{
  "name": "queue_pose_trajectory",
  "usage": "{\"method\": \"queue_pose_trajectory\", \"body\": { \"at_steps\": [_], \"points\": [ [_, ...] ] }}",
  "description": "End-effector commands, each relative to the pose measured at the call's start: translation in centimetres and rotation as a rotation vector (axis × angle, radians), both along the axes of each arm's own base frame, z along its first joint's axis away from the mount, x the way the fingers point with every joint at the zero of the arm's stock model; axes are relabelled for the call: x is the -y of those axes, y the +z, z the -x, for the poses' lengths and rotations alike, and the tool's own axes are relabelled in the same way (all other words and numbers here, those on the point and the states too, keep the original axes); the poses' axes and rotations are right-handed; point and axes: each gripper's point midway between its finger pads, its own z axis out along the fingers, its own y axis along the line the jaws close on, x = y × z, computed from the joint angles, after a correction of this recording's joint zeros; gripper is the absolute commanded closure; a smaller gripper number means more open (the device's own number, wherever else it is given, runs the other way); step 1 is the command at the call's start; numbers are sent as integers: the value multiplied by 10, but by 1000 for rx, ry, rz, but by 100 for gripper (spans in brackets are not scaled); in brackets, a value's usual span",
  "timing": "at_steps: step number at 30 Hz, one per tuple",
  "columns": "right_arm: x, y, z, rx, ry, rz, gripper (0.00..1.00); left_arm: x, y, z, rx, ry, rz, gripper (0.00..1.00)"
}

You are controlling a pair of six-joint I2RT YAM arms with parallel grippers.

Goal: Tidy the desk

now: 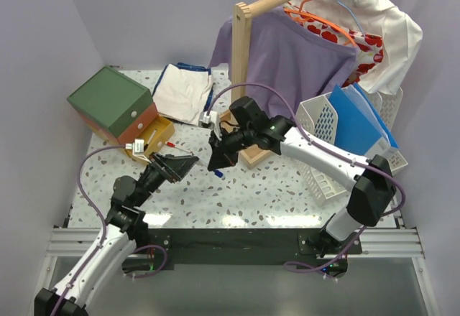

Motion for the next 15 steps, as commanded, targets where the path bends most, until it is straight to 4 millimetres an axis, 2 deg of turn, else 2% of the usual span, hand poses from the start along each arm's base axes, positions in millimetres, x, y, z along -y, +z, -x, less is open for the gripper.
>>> {"method": "queue_pose_trajectory", "body": {
  "at_steps": [1,5,10,13,15],
  "points": [
    [-22,20,2,-69,35,-81,100,7,19,3,53,-21,62,19],
    [-27,8,1,-102,51,-69,100,16,20,4,55,-29,53,21],
    [-28,7,2,-103,67,-74,100,25,16,3,46,-38,31,29],
    [-27,7,3,-95,74,-75,100,27,15,2,39,-34,21,38],
    [-26,4,4,-96,76,-71,99,26,14,0,35,-25,17,51]
  ]
}}
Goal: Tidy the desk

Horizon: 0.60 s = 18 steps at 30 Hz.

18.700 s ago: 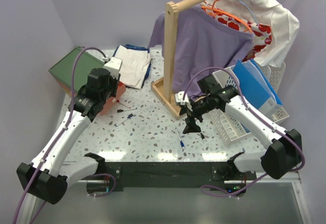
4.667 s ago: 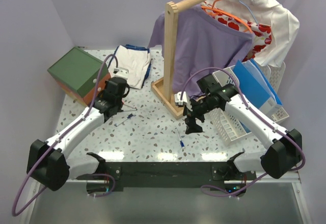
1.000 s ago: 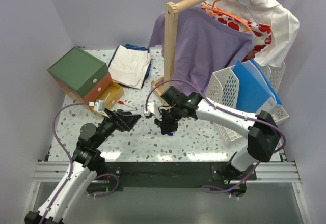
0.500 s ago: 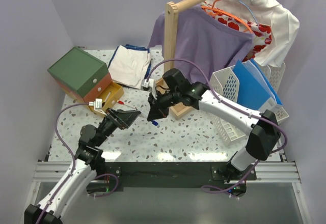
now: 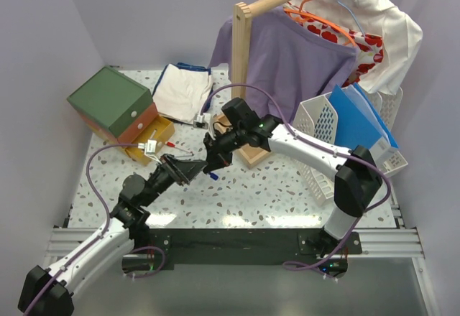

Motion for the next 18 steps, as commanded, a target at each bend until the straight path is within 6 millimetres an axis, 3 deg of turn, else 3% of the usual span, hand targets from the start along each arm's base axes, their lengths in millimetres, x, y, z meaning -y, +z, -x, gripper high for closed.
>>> {"method": "queue_pose_trajectory", "body": {
  "at_steps": [1,6,12,17,18],
  "points": [
    [-6,26,4,35,40,-80,98,-4,23,-8,74,51,14,55],
    [-2,23,3,55,39,-71,86,-7,21,-11,67,72,-18,78],
    [3,25,2,91,36,-64,62,-17,18,-16,58,136,-74,100],
    [12,30,0,147,34,-60,37,-31,17,-22,54,213,-183,100],
    [17,33,2,154,41,-59,34,-36,9,-24,27,236,-225,100]
  ]
}}
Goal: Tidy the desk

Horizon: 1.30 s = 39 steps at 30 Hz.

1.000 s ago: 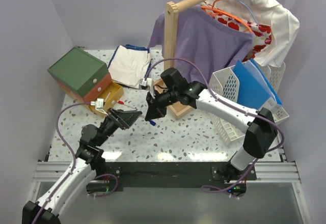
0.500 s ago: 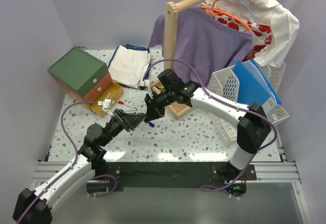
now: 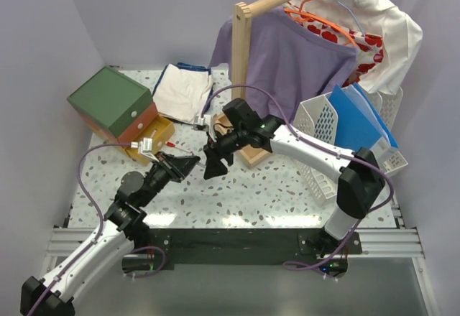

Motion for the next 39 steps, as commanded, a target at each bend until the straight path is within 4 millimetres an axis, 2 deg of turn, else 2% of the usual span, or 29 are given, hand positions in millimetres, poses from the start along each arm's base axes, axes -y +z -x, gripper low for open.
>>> {"method": "queue_pose_trajectory", "body": {
  "at_steps": [1,3,4,5,8,10,12,16,19,25,30,32,39],
  "points": [
    [16,30,1,135,31,-60,32,-22,19,-13,34,131,-115,100],
    [25,36,3,158,39,-74,23,-32,10,-17,16,175,-197,100],
    [31,34,2,185,57,-75,20,-35,20,-19,30,193,-213,100],
    [35,35,4,199,77,-82,17,-40,15,-20,24,207,-279,100],
    [54,31,16,233,156,-75,15,-60,16,-27,-6,285,-437,100],
    [68,24,28,259,224,-58,14,-81,19,-34,-47,358,-588,100],
    [80,21,32,306,260,-47,13,-101,22,-40,-104,432,-730,100],
    [103,12,21,415,233,17,11,-128,31,-51,-127,489,-1003,100],
    [112,16,16,447,207,4,11,-146,29,-62,-174,530,-1193,100],
    [114,16,24,431,245,-40,9,-172,15,-89,-237,583,-1440,100],
    [114,13,26,420,261,-40,9,-193,10,-119,-255,623,-1490,100],
    [114,13,26,417,260,-39,9,-196,7,-126,-255,611,-1521,100],
    [114,10,25,409,261,-31,9,-197,-27,-149,-305,537,-1589,100]
  ]
}}
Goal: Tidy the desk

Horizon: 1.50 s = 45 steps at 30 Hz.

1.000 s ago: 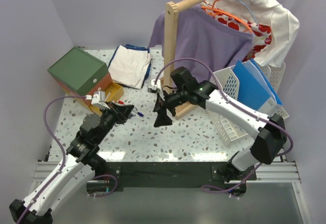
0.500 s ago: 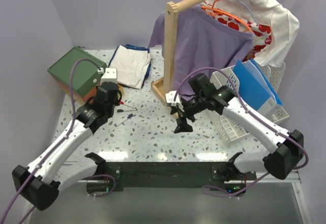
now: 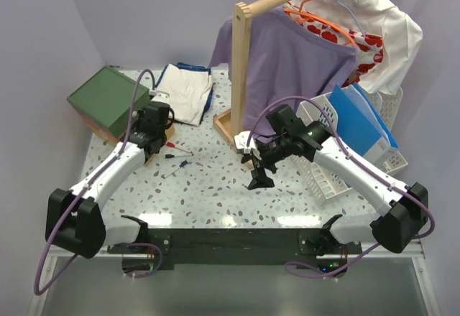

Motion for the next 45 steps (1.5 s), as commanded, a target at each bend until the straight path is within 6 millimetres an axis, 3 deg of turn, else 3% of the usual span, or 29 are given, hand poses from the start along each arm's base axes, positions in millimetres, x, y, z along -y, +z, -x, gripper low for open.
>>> {"method": "queue_pose_trajectory", "body": {
  "at_steps": [1,10,15,20,28,31,37,41,45],
  "points": [
    [-3,0,5,-11,37,-21,9,2,10,-23,44,-20,-14,100],
    [-3,-3,5,-22,39,-15,8,3,0,-26,29,-18,-7,94],
    [-3,-5,6,-27,46,-7,8,2,-3,-25,22,-16,-6,71],
    [-3,-6,6,-31,47,-7,8,4,-2,-24,17,-21,8,60],
    [-3,-8,6,-32,47,-2,8,19,21,-22,63,-63,119,57],
    [-2,-11,6,-36,51,5,8,32,36,-17,100,-123,201,50],
    [-2,-16,5,-38,53,17,8,53,55,9,186,-233,367,37],
    [-3,-19,3,-44,54,19,8,71,55,39,250,-335,501,32],
    [-9,-22,3,-73,53,31,5,73,49,62,316,-351,585,25]
  ]
}}
